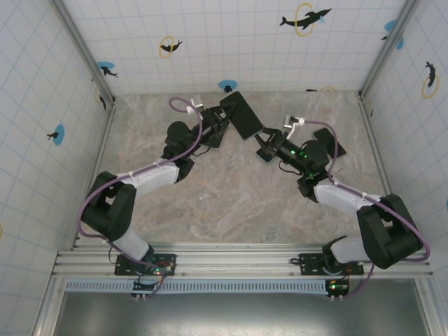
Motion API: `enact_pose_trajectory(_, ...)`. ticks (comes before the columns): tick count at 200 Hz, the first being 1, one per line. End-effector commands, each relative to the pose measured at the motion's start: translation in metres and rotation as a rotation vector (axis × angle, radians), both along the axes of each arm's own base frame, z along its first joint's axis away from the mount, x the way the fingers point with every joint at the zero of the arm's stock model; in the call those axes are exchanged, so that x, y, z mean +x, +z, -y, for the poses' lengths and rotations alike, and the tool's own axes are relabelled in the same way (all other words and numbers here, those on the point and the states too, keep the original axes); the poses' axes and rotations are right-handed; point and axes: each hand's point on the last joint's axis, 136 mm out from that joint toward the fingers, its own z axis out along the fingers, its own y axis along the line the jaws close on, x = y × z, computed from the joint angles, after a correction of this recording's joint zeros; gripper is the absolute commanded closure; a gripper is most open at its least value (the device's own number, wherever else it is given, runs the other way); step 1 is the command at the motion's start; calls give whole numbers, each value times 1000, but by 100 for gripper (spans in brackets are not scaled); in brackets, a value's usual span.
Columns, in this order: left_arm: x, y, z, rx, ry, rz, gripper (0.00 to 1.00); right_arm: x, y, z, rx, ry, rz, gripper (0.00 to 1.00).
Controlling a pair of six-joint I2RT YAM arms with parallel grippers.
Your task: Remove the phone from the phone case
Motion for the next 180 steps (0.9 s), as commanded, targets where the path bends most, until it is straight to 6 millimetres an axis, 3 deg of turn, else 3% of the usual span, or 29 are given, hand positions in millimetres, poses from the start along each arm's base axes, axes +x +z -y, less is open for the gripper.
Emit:
enact_pose_trajectory(1,-9,13,10,-2,-48,51,71,-3,33,6,70,-14,97,95)
enact_pose_trajectory(40,0,-2,7,62,-7,-3,46,2,32,18,119,-67,83,98)
enact_pose_trajectory(68,0,-10,5,100,14,-58,38,11,34,30,148,-151,92,98)
enact_pose_trajectory(135,-46,-25,11,60,77,-197,37,36,16,54,88,-388,97,99)
enact_pose_trajectory(180,-65,-1,42,-66,40,-210,40,35,10,48,49,-421,120,99)
